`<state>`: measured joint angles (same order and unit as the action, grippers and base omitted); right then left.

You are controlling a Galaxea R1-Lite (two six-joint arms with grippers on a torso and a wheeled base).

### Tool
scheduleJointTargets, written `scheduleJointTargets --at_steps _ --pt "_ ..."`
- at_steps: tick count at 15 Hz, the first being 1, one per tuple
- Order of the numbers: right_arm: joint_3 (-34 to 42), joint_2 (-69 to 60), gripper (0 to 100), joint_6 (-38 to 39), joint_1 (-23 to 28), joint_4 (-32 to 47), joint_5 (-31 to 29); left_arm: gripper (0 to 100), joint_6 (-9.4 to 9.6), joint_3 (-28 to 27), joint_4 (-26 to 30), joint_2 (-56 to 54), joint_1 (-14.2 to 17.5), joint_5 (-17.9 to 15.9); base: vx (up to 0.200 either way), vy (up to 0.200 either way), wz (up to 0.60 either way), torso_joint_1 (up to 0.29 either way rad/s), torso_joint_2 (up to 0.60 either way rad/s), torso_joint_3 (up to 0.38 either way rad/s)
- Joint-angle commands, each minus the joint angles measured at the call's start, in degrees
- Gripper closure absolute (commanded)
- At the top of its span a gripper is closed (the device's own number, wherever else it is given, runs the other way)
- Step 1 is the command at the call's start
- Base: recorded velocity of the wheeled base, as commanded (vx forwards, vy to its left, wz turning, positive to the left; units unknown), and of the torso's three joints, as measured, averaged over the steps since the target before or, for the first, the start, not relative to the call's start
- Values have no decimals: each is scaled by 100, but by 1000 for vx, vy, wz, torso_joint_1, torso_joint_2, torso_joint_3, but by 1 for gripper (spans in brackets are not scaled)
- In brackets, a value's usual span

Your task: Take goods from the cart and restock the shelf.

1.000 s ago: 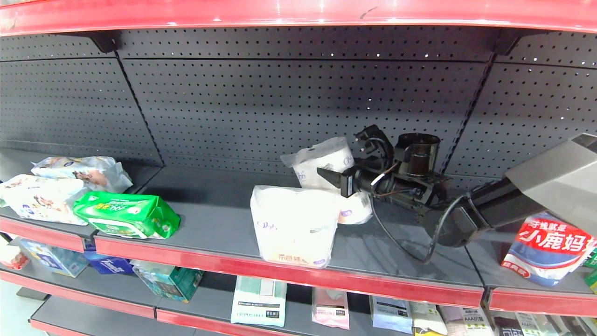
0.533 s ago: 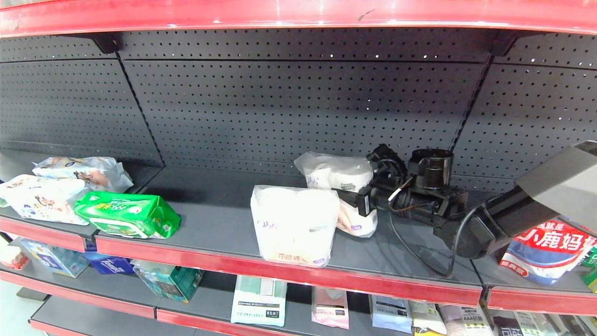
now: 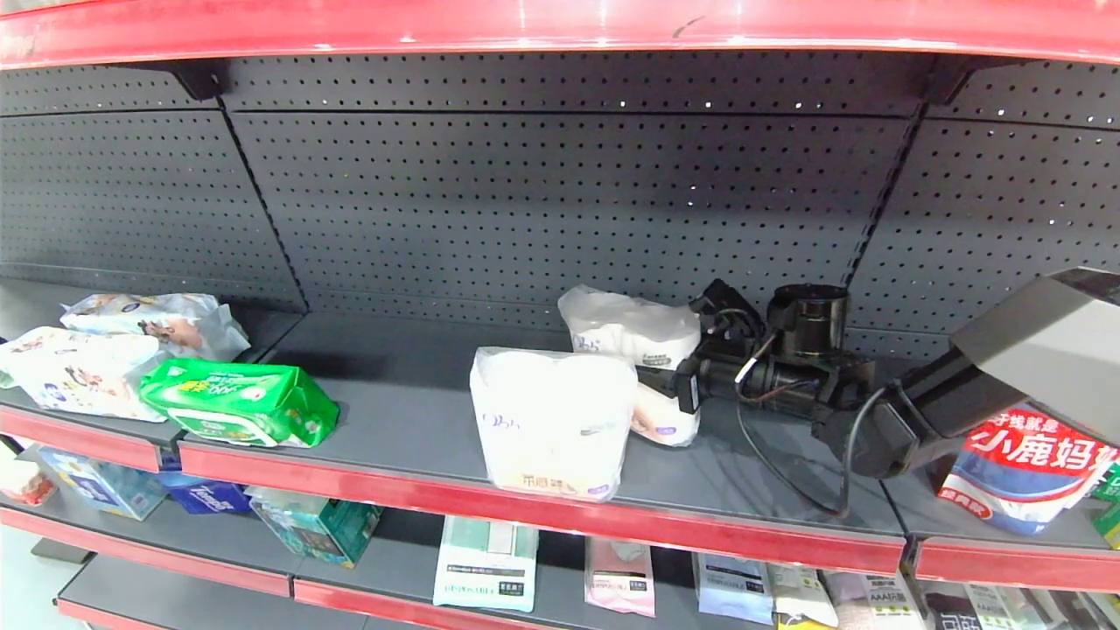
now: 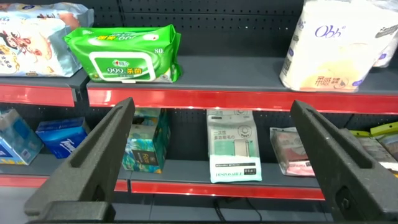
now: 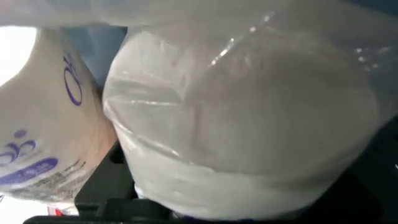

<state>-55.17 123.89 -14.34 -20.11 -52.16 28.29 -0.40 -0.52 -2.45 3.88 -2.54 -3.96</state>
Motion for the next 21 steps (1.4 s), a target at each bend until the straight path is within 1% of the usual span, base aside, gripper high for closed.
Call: scheduleJointTargets --at_steps 1,3,7,11,13,14,17,18,21 --pt "-178 153 100 -17 -19 -22 97 0 -4 0 -1 8 -1 1 0 0 0 0 0 0" --pt "-521 302 100 -131 -54 -13 387 0 -4 0 -1 8 -1 1 0 0 0 0 0 0" --pt "-644 311 100 -122 -265 -13 528 0 -4 0 -1 8 -1 1 0 0 0 0 0 0" --pt "-635 346 100 -131 -344 -4 519 0 5 0 -1 8 -1 1 0 0 0 0 0 0" --pt "-591 346 100 -166 -282 -4 493 0 5 0 -1 8 -1 1 0 0 0 0 0 0" --pt "-529 346 100 -377 -54 31 493 0 -4 0 -1 8 -1 1 0 0 0 0 0 0" --pt "-398 311 100 -623 157 40 502 0 5 0 -1 8 -1 1 0 0 0 0 0 0" --pt "-231 302 100 -913 280 40 572 0 5 0 -1 8 -1 1 0 0 0 0 0 0" --pt "-248 311 100 -975 236 40 546 0 -4 0 -1 8 -1 1 0 0 0 0 0 0"
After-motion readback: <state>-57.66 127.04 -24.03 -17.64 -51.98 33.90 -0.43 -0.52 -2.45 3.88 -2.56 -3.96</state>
